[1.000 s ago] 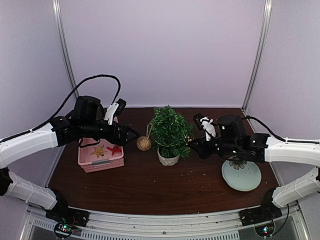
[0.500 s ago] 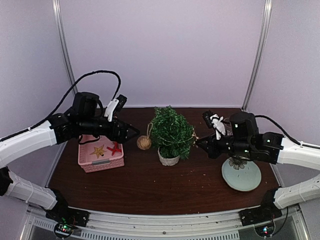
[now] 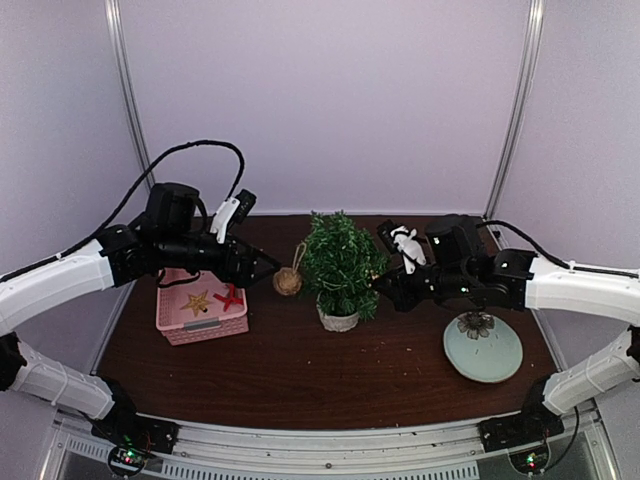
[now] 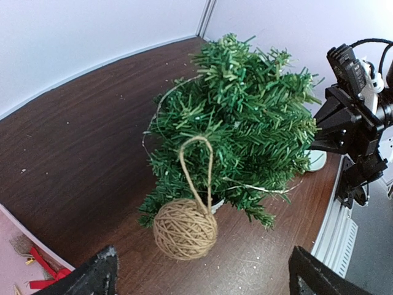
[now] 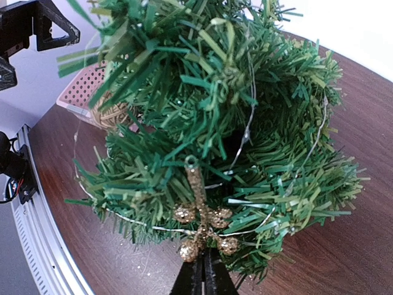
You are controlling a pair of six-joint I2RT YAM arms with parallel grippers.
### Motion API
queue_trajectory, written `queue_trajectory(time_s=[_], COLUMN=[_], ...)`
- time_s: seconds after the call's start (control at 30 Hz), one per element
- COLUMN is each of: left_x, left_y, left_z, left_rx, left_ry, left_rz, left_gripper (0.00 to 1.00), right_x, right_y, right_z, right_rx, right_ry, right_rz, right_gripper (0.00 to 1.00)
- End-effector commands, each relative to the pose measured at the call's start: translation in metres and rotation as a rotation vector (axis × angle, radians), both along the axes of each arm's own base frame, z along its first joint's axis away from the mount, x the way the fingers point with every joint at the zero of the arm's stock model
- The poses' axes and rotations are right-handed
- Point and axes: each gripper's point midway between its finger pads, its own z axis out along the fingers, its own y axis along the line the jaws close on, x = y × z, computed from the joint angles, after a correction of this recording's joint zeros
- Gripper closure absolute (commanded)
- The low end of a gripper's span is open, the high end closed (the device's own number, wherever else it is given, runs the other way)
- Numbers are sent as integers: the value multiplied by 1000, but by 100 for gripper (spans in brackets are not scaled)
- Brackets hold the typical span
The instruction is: Decorate the small christmas tree
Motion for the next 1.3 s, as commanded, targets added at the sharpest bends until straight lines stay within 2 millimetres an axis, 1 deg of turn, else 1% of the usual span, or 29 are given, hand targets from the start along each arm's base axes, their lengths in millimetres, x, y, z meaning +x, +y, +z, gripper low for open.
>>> queue_trajectory(time_s=[0.0,0.07,0.23,0.33,0.47,0.57,0.67,0.73,0.77,0.9,1.0,1.1,1.17,1.2,1.27], left_x=[0,-2,-3,-3,-3,-9,-23,-36,-42,-72,-91,-99,-107,-111,-120], left_y=[0,1,0,-1,-2,-6,-15,-23,-29,-52,-67,-78,-86,-90,-97], left_z=[18,20,22,22,24,31,46,50,55,57,58,62,64,64,63], left_rx=[-37,-41,-40,-37,-38,-52,-83,-77,-65,42,120,165,187,201,208], left_ry=[-54,-61,-78,-81,-87,-100,-133,-143,-158,-254,-350,-450,-520,-545,-567], left_rz=[-9,-17,-34,-41,-47,-90,-181,-261,-307,-481,-593,-637,-681,-701,-743], left_gripper=[3,3,3,3,3,4,7,11,13,18,22,28,34,39,45], right_x=[2,-3,-12,-13,-15,-20,-33,-43,-49,-77,-91,-101,-106,-109,-112], right_y=[-1,0,0,-3,-4,-6,-4,-1,1,14,23,31,36,38,42], right_z=[13,19,44,50,50,48,52,55,55,56,56,54,54,54,53], right_rx=[15,40,127,137,134,117,70,25,3,-23,-16,-17,-23,-23,-27], right_ry=[-22,-35,-86,-101,-97,-85,-94,-103,-104,-48,2,44,62,65,74], right_rz=[-3,19,53,52,55,75,146,200,230,359,432,487,516,529,548], right_gripper=[100,100,100,100,100,100,100,100,100,100,100,100,100,100,100])
